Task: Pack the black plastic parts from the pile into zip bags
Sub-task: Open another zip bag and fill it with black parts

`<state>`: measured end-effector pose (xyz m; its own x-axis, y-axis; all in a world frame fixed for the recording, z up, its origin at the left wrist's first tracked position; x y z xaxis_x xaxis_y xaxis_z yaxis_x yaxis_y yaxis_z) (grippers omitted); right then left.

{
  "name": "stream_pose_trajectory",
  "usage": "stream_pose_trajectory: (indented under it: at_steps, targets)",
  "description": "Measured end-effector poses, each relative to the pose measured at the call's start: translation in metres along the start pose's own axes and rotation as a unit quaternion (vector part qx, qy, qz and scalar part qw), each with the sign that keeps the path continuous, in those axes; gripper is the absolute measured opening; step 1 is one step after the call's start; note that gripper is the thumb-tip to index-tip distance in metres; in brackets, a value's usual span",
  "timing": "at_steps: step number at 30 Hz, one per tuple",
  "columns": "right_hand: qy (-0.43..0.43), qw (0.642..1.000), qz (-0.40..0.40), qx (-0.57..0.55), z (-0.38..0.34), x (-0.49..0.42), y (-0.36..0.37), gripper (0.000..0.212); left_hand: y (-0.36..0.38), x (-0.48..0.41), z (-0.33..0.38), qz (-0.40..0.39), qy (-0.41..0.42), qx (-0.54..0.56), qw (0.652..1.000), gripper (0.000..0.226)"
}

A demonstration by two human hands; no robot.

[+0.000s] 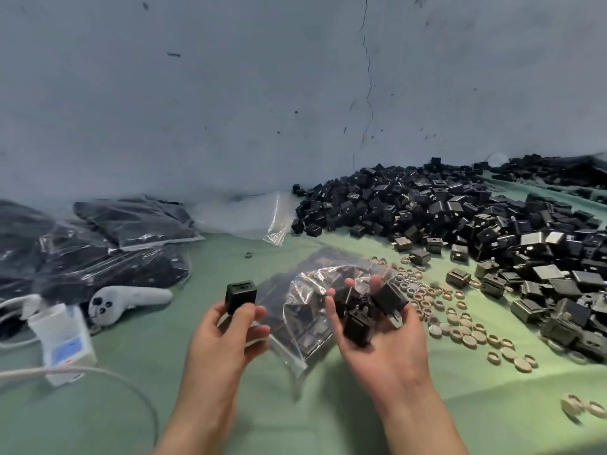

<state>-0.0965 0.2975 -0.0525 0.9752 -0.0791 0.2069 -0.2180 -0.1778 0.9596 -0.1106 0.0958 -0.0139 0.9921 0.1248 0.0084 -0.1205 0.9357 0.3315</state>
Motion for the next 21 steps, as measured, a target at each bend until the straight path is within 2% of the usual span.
stream_pose_trajectory:
  at_steps: [7, 9, 11, 13, 15, 18, 21]
  targets:
    - [0.014, 0.998, 0.040, 0.039, 0.018, 0.011, -0.004, 0.028, -0.053, 0.000, -0.020, 0.027, -0.079, 0.016, 0.996, 0.008]
    - [0.021, 0.997, 0.050, 0.047, 0.021, 0.013, -0.006, 0.027, -0.060, -0.002, -0.023, 0.040, -0.077, -0.014, 0.996, 0.007]
    - [0.020, 0.996, 0.064, 0.051, 0.022, 0.015, -0.009, 0.028, -0.065, -0.003, -0.021, 0.052, -0.039, -0.101, 0.993, 0.008]
    - [0.016, 0.995, 0.076, 0.056, 0.020, 0.017, -0.011, 0.028, -0.063, -0.002, -0.015, 0.038, 0.038, -0.284, 0.957, 0.018]
    - [0.010, 0.995, 0.082, 0.058, 0.018, 0.019, -0.013, 0.030, -0.049, 0.004, -0.012, -0.003, 0.100, -0.430, 0.897, 0.021]
    - [0.001, 0.994, 0.086, 0.061, 0.014, 0.021, -0.014, 0.032, -0.028, 0.009, -0.017, -0.048, 0.131, -0.510, 0.849, 0.023]
    - [-0.005, 0.994, 0.088, 0.065, 0.012, 0.023, -0.014, 0.032, -0.016, 0.008, -0.017, -0.052, 0.162, -0.519, 0.838, 0.028]
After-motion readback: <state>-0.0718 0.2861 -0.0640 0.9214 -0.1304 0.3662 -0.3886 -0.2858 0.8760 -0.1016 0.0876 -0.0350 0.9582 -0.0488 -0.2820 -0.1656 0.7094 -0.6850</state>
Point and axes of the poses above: each hand's wrist, its own x-axis away from the middle knuckle, its own y-axis out of the palm, z = x × y, the point moved 9 cm from there along -x, towards the middle knuckle, and after that the axes turned 4 degrees about x, right-handed, at the moved point
